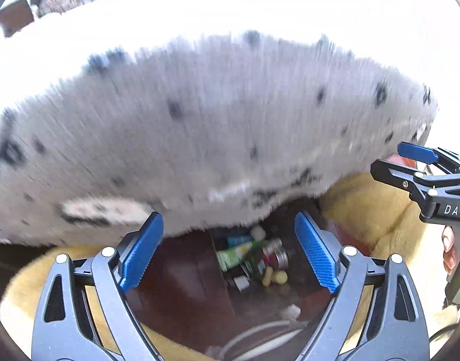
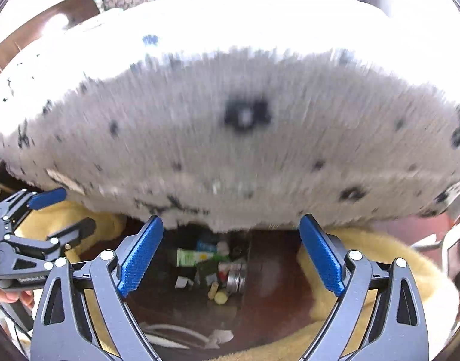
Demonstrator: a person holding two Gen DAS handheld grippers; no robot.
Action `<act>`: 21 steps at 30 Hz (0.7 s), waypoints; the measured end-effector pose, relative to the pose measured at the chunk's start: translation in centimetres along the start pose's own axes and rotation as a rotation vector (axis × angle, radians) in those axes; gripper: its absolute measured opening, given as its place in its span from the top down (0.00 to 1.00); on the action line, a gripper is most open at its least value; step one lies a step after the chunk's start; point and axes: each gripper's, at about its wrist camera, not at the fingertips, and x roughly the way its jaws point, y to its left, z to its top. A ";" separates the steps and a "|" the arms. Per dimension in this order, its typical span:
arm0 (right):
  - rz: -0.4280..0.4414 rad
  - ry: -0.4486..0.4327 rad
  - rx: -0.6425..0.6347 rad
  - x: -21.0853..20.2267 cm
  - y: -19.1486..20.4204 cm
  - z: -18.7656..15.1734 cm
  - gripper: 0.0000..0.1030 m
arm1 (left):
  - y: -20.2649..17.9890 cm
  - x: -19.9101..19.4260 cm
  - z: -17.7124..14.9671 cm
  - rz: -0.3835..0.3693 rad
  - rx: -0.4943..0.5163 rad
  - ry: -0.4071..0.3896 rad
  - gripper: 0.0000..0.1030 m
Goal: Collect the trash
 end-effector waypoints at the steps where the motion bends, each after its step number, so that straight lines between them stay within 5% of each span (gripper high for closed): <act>1: -0.012 -0.032 -0.009 -1.1 0.2 0.6 0.09 | -0.1 -1.1 0.6 0.007 0.001 -0.028 0.16; 12: -0.057 -0.396 -0.055 -14.0 1.8 5.5 0.03 | -1.8 -15.4 6.0 0.074 0.035 -0.440 0.08; 21: -0.150 -0.602 -0.009 -22.1 2.7 7.8 0.03 | -3.7 -23.6 7.8 0.120 0.055 -0.618 0.08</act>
